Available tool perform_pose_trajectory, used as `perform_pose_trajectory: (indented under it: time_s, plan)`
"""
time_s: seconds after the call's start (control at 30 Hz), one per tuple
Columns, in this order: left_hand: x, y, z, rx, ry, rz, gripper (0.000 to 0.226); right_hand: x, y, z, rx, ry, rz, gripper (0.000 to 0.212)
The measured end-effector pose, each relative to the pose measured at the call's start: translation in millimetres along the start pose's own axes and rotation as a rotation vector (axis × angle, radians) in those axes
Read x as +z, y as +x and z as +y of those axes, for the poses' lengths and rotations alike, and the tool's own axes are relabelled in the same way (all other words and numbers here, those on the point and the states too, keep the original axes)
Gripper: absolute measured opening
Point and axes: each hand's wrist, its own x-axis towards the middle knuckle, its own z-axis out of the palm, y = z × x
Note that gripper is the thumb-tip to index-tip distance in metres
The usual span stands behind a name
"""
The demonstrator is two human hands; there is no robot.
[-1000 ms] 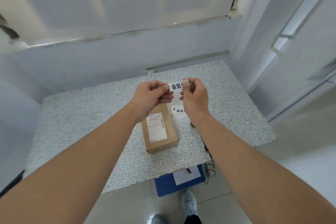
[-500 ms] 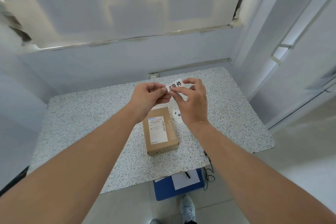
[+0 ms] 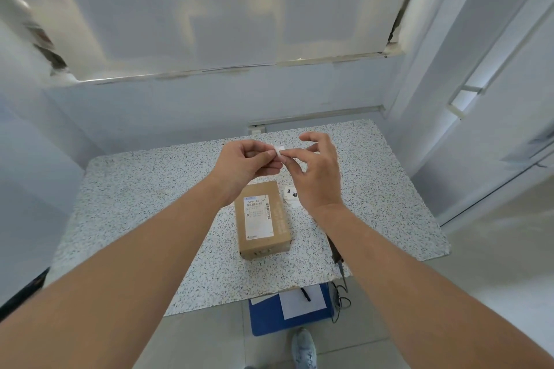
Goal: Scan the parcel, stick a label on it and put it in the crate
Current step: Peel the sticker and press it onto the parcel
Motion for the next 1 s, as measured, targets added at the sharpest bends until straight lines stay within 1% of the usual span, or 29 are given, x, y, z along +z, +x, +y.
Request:
perform_pose_trajectory:
  time_s: [0.17, 0.4, 0.73, 1.0]
  plan:
    - [2.7, -1.5, 1.7, 0.019, -0.005, -0.009, 0.010, -4.7, 2.4, -0.1, 0.006, 0.023, -0.017, 0.012]
    - [2.6, 0.2, 4.9, 0.025, 0.028, -0.005, 0.015, -8.7, 4.9, -1.0, -0.011, 0.043, -0.035, 0.013]
    - [7.9, 5.2, 10.8, 0.035, 0.064, -0.003, 0.006, -14.7, 13.7, -2.4, 0.004, 0.061, -0.071, 0.015]
    - [6.0, 8.6, 16.5, 0.091, 0.219, 0.000, 0.004, -12.8, 22.2, -2.6, 0.021, 0.090, -0.125, 0.018]
